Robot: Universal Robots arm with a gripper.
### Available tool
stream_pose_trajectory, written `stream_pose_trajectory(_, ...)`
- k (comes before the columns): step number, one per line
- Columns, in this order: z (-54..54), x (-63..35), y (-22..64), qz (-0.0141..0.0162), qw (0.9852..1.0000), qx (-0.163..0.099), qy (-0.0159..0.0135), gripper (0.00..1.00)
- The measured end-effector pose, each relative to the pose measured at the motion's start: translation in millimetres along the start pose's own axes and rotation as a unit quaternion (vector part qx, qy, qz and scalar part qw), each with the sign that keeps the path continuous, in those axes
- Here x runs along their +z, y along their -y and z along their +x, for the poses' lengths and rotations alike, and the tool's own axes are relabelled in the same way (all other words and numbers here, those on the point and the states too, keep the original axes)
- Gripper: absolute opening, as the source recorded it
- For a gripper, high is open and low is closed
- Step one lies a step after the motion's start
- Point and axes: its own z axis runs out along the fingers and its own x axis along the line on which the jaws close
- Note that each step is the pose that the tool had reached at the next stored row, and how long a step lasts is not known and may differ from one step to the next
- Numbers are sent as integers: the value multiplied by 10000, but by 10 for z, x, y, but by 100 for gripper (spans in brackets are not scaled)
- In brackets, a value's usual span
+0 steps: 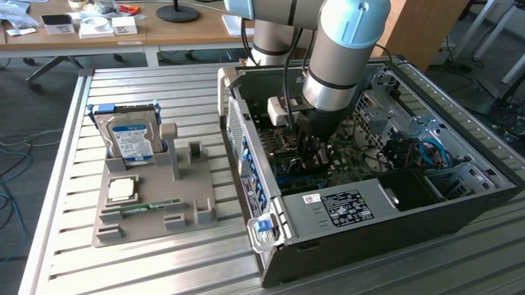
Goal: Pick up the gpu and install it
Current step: 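Insert the gpu into the slot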
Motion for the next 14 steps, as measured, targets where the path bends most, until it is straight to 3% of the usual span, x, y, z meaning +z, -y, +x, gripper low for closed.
stream_pose_trajectory(14, -3, 7, -10, 1, 10000, -1, 1, 27)
